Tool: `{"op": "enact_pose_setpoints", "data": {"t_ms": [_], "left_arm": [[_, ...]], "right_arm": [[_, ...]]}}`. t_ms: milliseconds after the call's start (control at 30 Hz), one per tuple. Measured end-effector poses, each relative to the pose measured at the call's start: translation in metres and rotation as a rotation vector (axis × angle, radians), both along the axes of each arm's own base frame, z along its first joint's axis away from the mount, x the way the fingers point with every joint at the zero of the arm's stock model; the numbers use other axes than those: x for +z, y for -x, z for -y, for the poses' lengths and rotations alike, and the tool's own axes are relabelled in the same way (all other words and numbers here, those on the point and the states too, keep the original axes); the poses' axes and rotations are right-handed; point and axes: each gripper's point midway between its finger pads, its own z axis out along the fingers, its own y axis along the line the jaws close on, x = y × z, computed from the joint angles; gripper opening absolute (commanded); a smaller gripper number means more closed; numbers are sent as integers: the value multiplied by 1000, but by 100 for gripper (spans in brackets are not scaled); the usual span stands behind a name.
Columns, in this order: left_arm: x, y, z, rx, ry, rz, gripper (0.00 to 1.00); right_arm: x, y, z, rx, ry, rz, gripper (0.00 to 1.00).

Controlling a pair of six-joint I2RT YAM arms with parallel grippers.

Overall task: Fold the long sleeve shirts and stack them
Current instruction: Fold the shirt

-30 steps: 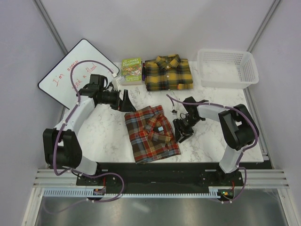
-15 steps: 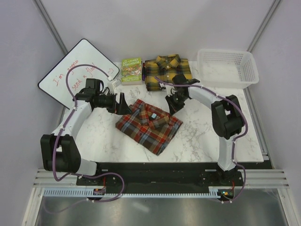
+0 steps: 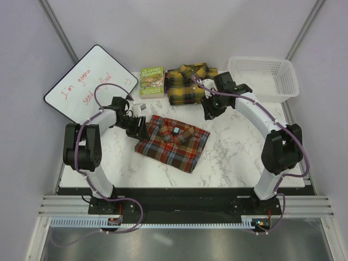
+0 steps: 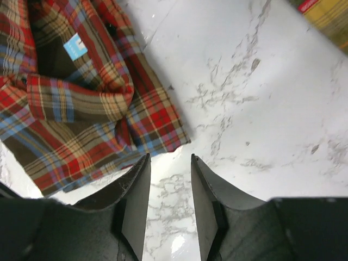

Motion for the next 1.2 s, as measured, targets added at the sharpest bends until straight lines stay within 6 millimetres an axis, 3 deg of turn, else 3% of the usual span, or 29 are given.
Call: {"op": "enact_pose_setpoints", "data": {"t_ms": [167,300,433,467,567,700,900,1067,1200], "left_arm": [[-20,16,7,-27,-15,-68,45],[-22,49,35,-135,-24,-88,43],[-3,68,63,-230,38,-69,62],[4,71,65,-236,59,-68,69],[21,73,62,-243,80,-37,75],[45,59,53,-245,74,44,76],[69,8,46,-299,31,205,76],[52,-19,47,-343,0,203,76],[31,-20,44,-368,-23,155,76]], "right_arm": [[-13,25,11,-11,-38,-104,44],[-26,41,27,-18,-62,-200,46],[-32,46,38,-14,-76,-229,48],[-32,47,37,-6,-79,-233,48],[-34,48,32,16,-97,-240,49],[-40,46,24,34,-124,-254,48],[-54,22,10,49,-146,-253,47],[-65,17,2,65,-142,-259,49],[-69,18,-7,91,-134,-253,51]]}}
